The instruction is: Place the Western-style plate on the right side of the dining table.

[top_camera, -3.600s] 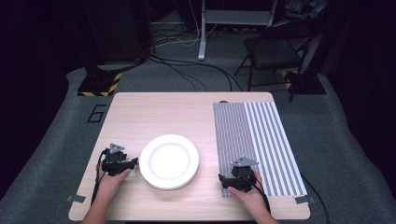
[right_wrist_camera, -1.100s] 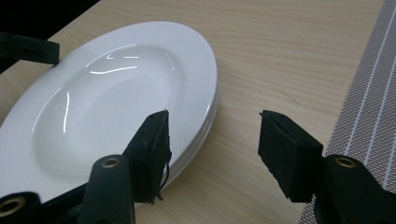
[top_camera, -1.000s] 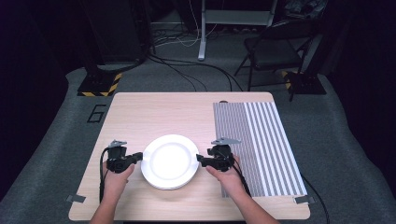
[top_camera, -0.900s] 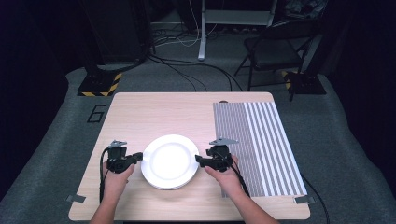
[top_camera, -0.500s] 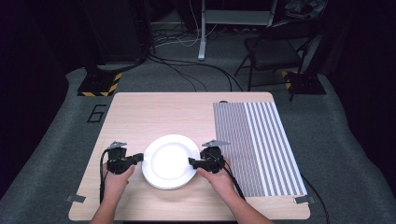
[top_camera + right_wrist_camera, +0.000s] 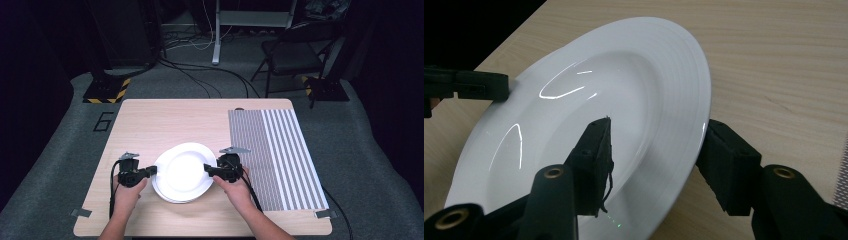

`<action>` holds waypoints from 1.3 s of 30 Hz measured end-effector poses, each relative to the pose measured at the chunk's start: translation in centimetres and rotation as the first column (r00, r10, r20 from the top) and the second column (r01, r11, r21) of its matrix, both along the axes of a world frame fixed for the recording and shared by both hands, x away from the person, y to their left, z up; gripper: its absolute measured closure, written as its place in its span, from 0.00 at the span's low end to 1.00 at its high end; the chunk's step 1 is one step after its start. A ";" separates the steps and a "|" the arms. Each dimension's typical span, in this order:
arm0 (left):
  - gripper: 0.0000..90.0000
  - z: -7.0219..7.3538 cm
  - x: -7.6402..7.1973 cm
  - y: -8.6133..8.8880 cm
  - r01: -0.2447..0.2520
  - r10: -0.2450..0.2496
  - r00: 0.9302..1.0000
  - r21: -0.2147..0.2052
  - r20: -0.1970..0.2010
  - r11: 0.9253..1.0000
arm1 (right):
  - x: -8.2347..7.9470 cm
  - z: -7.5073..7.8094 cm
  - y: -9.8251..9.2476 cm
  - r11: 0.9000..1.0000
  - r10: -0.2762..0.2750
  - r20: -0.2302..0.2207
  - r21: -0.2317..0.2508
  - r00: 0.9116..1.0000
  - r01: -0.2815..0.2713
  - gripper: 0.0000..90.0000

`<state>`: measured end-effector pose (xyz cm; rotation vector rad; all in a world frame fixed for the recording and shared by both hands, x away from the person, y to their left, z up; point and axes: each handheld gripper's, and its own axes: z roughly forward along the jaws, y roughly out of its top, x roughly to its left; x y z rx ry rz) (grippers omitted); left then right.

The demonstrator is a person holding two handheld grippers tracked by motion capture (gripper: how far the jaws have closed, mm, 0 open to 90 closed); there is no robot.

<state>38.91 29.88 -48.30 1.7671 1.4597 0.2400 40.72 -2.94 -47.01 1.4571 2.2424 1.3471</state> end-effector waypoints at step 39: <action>0.91 -1.1 0.3 -2.0 0.055 -0.056 0.998 -0.046 -0.030 0.997 | 0.8 2.0 -2.4 0.999 0.035 0.002 -0.024 0.999 -0.035 0.75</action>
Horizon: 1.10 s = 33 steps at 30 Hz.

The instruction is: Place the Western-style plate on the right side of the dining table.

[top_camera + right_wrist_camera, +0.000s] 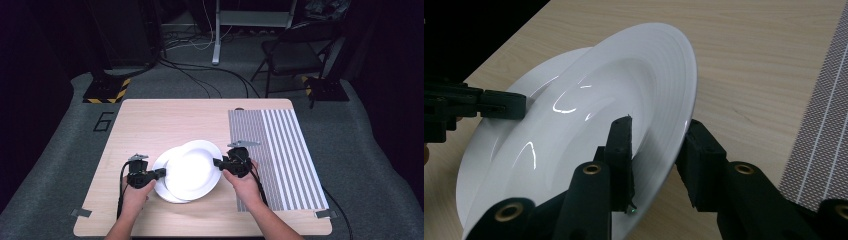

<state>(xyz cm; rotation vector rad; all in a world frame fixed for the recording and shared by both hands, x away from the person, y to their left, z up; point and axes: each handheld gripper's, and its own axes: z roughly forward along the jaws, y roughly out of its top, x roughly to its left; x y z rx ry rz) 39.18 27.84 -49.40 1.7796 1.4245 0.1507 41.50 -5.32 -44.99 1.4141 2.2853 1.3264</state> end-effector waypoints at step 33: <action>0.52 -0.4 -0.5 -2.8 0.014 -0.014 1.000 -0.052 -0.011 0.999 | -0.9 -1.4 -2.3 0.993 -0.055 -0.045 0.099 0.998 0.059 0.74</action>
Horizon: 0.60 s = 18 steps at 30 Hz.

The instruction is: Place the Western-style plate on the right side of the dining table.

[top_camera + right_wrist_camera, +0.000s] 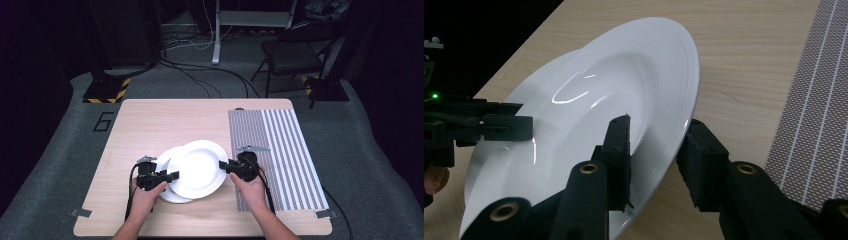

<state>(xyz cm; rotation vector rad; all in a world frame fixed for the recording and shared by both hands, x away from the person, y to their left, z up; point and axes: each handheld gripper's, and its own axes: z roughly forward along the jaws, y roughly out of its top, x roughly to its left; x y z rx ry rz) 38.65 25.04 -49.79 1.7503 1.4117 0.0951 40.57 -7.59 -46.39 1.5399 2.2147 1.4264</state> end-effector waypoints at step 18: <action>0.53 0.3 -1.6 -0.9 -0.089 0.088 0.995 0.021 0.053 0.996 | -1.5 -0.4 1.1 0.991 -0.088 0.079 -0.097 0.993 0.096 0.54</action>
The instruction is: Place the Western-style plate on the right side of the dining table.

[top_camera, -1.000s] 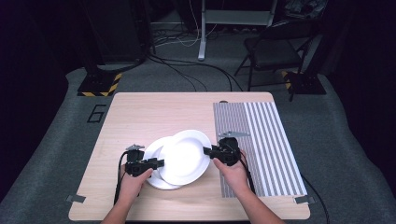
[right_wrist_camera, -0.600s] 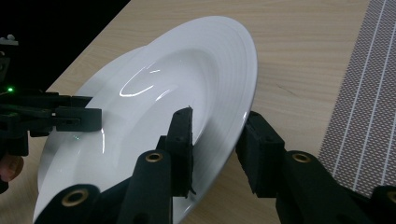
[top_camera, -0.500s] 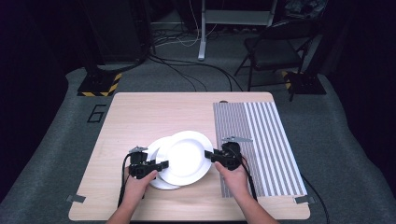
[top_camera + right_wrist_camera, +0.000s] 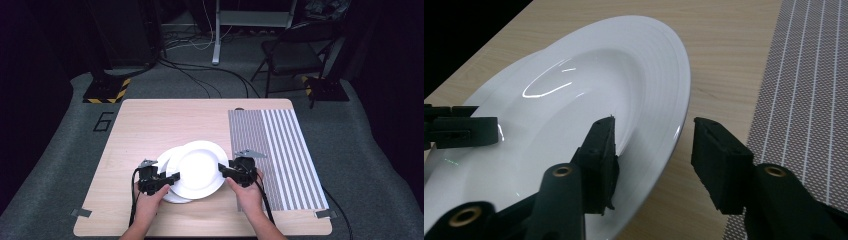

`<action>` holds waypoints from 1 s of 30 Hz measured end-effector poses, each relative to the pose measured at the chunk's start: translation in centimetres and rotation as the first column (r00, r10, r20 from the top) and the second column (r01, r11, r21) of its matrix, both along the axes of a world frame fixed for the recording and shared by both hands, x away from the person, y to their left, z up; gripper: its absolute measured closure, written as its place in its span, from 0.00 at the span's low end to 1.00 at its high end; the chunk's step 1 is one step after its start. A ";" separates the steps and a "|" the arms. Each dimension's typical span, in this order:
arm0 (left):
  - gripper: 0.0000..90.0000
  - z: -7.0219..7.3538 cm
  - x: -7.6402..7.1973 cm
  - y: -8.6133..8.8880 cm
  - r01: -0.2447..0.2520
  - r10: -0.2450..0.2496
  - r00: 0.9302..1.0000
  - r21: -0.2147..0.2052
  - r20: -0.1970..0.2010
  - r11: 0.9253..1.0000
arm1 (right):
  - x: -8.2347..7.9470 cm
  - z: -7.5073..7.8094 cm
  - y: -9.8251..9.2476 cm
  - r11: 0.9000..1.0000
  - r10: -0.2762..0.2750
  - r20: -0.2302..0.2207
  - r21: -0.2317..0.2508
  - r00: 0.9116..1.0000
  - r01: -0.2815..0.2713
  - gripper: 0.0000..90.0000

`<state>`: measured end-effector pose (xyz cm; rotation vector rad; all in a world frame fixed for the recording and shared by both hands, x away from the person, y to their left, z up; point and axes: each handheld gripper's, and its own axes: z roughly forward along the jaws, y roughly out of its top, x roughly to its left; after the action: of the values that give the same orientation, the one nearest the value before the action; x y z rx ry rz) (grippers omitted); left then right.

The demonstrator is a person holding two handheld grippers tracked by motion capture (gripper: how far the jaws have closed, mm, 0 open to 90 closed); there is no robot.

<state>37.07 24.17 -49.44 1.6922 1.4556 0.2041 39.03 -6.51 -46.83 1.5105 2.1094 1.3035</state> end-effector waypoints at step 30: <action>0.54 0.7 -1.2 -0.2 -0.061 0.062 0.997 -0.036 0.045 0.998 | -2.6 -0.7 2.0 0.997 -0.068 0.038 -0.031 0.997 0.070 0.50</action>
<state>35.89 23.97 -48.73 1.6061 1.4700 0.2488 36.41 -4.53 -47.55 1.5199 2.0274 1.2571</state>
